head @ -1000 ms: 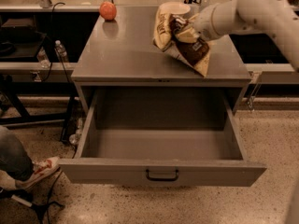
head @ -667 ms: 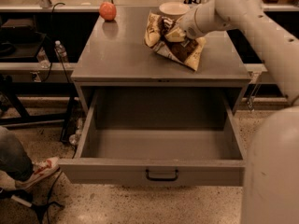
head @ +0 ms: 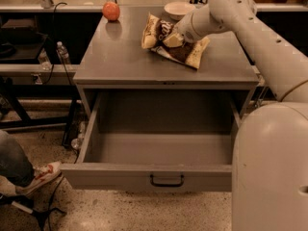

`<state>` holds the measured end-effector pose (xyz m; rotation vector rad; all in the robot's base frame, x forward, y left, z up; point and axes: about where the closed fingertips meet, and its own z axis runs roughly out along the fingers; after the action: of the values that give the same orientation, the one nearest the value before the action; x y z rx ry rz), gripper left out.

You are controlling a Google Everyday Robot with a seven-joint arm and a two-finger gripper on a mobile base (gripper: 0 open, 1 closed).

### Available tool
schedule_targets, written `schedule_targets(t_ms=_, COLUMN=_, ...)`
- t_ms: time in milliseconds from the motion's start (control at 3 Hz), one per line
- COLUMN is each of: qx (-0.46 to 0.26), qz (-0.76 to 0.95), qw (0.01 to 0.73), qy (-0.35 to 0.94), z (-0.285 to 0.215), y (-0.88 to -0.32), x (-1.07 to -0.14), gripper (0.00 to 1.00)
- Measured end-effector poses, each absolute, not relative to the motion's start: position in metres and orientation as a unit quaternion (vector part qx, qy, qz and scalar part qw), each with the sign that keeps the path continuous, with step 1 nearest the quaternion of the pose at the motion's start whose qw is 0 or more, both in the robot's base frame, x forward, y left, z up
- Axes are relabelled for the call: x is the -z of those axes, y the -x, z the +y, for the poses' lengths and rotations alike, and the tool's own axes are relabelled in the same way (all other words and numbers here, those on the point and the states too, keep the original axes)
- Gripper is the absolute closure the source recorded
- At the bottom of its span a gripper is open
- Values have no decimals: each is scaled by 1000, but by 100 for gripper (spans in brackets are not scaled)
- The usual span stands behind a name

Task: Pick brown chip bag from top drawer and place on counter

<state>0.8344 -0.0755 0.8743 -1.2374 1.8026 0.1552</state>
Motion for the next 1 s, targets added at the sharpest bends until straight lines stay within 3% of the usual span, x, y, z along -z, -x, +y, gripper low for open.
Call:
schedule_targets(t_ms=333, qx=-72, qz=743, qw=443, qy=497, z=-71, y=-844, x=-859, gripper=12)
schedule_targets(t_ms=667, qx=-78, qz=753, qw=433, qy=489, z=-73, y=-851, x=-850, gripper=0)
schedule_targets(t_ms=1000, qx=-78, qz=760, qw=439, qy=473, z=-88, y=-854, x=-858, gripper=0)
